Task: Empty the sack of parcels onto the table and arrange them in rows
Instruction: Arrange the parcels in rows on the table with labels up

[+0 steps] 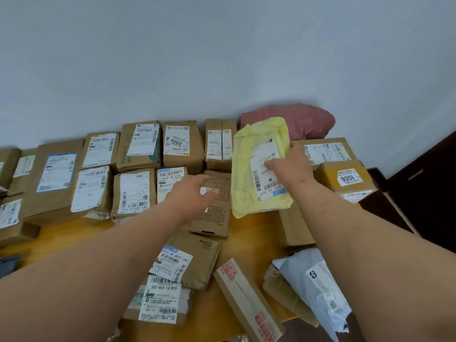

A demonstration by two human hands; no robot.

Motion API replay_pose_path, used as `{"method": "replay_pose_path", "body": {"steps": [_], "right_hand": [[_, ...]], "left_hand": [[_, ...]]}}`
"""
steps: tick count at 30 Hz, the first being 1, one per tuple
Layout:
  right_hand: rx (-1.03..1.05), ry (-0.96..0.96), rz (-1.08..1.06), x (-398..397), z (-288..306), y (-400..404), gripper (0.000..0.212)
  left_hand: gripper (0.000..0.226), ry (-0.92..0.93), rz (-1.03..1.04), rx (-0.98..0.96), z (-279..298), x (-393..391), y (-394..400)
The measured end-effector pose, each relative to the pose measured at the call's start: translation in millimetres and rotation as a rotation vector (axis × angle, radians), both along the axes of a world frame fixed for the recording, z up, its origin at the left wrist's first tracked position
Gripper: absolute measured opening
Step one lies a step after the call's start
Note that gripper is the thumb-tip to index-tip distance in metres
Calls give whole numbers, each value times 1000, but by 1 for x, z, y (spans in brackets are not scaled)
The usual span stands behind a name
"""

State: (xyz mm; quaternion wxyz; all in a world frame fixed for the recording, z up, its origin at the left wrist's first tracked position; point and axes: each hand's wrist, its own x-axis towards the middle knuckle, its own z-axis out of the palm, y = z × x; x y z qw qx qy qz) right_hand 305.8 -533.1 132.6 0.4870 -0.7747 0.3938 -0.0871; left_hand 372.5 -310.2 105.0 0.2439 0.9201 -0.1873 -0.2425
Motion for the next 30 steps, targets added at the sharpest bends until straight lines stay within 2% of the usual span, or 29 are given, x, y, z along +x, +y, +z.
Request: {"method": "replay_pose_path", "body": {"steps": [2,4,7,9,12,17,22,24,26,28,30], "right_hand": [[157,-48,-23,-6,6,5,57],[319,-65,-15,-13,11,14,64],[468,-51,83,-26,18,29,51],[489,-25,148,-35,18,36,44],[343,101,264,-48,15,41,39],[75,239,315,-58,10,33,41],[-247,303,346,-63,9,0,26],[-388,330,321,-66,9,-17,24],[-490,380,295,-74,11,-45,31],[-548,438,284,-81,11,-73,44],[-561,466,278,-84,10,-99,47]], "left_hand": [[65,97,71,-138,8,-6,-4],[72,284,191,-281,17,-14,-7],[74,669,381,-521,22,-25,-6],[62,747,463,-597,20,-29,-1],[51,683,501,-566,17,-33,9],[59,543,574,-454,7,-35,21],[66,326,381,-47,-5,-43,9],[69,119,295,208,-8,-40,4],[72,-65,254,345,-7,-41,-14],[73,-112,270,309,-1,-47,-37],[69,-126,275,261,3,-54,-63]]}}
